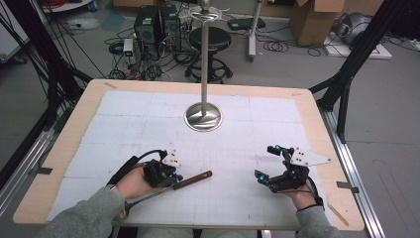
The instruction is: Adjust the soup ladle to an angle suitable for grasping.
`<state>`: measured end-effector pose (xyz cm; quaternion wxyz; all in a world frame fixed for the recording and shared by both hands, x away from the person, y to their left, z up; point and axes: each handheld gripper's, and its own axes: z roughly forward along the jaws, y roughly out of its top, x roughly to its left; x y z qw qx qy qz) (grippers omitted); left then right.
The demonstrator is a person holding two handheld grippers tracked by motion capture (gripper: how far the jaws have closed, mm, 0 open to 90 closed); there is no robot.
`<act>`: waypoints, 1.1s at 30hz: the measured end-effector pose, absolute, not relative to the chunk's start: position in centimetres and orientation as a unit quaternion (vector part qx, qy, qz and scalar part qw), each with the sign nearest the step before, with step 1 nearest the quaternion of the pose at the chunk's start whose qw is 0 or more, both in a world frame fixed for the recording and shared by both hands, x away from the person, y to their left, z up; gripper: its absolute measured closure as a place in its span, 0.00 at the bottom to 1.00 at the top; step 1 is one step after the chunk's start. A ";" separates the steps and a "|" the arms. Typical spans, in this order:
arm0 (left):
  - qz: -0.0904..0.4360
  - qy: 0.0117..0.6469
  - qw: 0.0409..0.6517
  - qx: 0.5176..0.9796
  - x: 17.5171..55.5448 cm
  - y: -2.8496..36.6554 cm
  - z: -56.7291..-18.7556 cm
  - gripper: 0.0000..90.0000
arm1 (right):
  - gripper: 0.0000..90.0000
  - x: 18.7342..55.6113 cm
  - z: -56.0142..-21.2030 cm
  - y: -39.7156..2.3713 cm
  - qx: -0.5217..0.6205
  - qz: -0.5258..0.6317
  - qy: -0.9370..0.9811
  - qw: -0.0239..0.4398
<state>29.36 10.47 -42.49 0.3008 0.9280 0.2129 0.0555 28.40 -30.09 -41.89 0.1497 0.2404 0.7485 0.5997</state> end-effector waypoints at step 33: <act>0.034 0.165 0.372 0.913 26.9 12.6 -39.8 0.82 | 0.00 28.4 -41.9 -30.1 0.243 0.598 0.750 0.149</act>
